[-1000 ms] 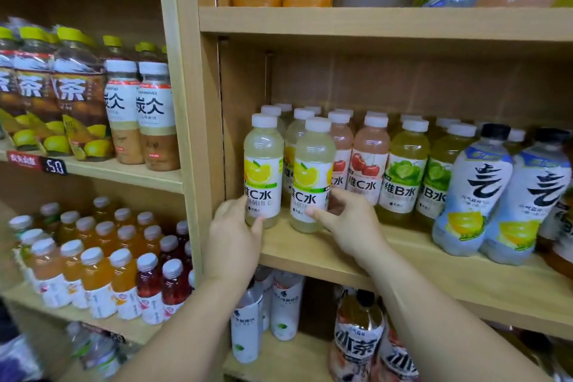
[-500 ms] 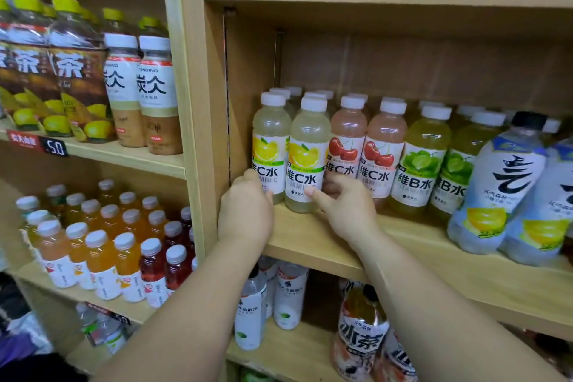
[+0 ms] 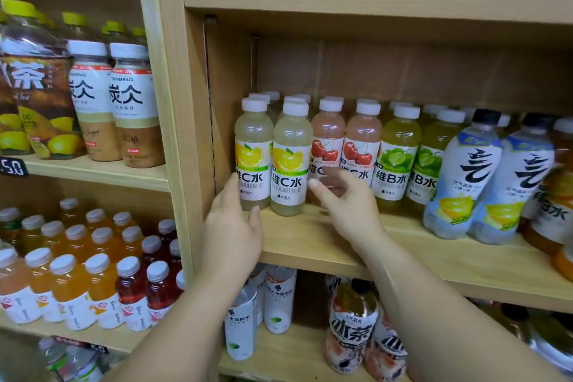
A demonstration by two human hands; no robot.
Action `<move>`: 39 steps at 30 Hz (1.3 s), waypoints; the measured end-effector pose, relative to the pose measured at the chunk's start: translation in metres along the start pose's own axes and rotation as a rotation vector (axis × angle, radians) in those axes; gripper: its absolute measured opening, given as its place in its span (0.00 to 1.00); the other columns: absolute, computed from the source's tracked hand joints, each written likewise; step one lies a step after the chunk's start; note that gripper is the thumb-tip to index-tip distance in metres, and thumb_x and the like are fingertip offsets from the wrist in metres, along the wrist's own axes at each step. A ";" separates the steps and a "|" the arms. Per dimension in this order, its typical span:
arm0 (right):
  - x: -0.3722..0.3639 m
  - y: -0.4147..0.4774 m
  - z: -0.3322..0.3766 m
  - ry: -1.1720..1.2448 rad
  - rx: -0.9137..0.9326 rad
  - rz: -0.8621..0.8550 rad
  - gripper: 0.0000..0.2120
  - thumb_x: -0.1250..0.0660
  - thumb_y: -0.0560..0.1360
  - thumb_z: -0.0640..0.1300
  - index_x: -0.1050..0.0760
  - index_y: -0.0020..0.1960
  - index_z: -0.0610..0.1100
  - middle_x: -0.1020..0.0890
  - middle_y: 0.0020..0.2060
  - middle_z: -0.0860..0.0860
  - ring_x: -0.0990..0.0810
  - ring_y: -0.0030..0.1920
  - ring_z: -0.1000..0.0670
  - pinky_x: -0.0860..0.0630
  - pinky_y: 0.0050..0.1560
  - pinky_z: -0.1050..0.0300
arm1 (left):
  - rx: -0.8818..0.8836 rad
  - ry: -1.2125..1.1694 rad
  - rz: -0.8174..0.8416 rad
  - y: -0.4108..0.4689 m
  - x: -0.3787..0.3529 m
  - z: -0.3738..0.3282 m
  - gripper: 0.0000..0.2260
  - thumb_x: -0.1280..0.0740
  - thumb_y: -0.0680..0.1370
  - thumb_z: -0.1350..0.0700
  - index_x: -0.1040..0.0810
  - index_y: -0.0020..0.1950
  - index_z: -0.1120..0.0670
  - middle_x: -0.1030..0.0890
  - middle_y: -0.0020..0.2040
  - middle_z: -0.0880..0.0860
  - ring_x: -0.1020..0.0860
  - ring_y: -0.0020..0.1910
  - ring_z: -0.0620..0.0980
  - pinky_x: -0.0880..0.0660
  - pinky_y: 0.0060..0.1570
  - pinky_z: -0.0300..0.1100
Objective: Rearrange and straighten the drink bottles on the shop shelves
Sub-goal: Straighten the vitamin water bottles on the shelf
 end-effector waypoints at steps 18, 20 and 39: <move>0.317 -0.042 0.152 -0.265 0.313 -0.560 0.05 0.27 0.77 0.53 0.17 0.47 0.52 0.15 0.38 0.57 0.17 0.40 0.56 0.19 0.43 0.53 | -0.676 -0.480 -0.009 0.008 0.023 -0.296 0.20 0.25 0.75 0.52 0.24 0.66 0.46 0.23 0.57 0.43 0.21 0.50 0.42 0.18 0.46 0.51; 0.344 -0.037 0.166 -0.255 0.340 -0.576 0.05 0.28 0.77 0.54 0.17 0.46 0.53 0.15 0.38 0.58 0.17 0.42 0.55 0.18 0.45 0.50 | -0.740 -0.461 -0.042 0.009 0.029 -0.329 0.20 0.25 0.75 0.53 0.23 0.66 0.49 0.22 0.56 0.45 0.23 0.48 0.43 0.19 0.46 0.48; 0.399 0.078 0.192 -0.335 0.232 -0.338 0.30 0.25 0.70 0.64 0.24 0.66 0.48 0.17 0.55 0.54 0.19 0.56 0.50 0.22 0.53 0.51 | -0.361 -0.253 -0.152 0.083 -0.002 -0.428 0.40 0.22 0.70 0.44 0.36 0.76 0.51 0.28 0.67 0.56 0.26 0.65 0.59 0.27 0.66 0.54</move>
Point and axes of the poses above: each hand's wrist, its own y-axis towards the middle knuckle, its own x-axis out of the back of the hand, z = x × y, the point moved 9 cm from there along y, towards the middle knuckle
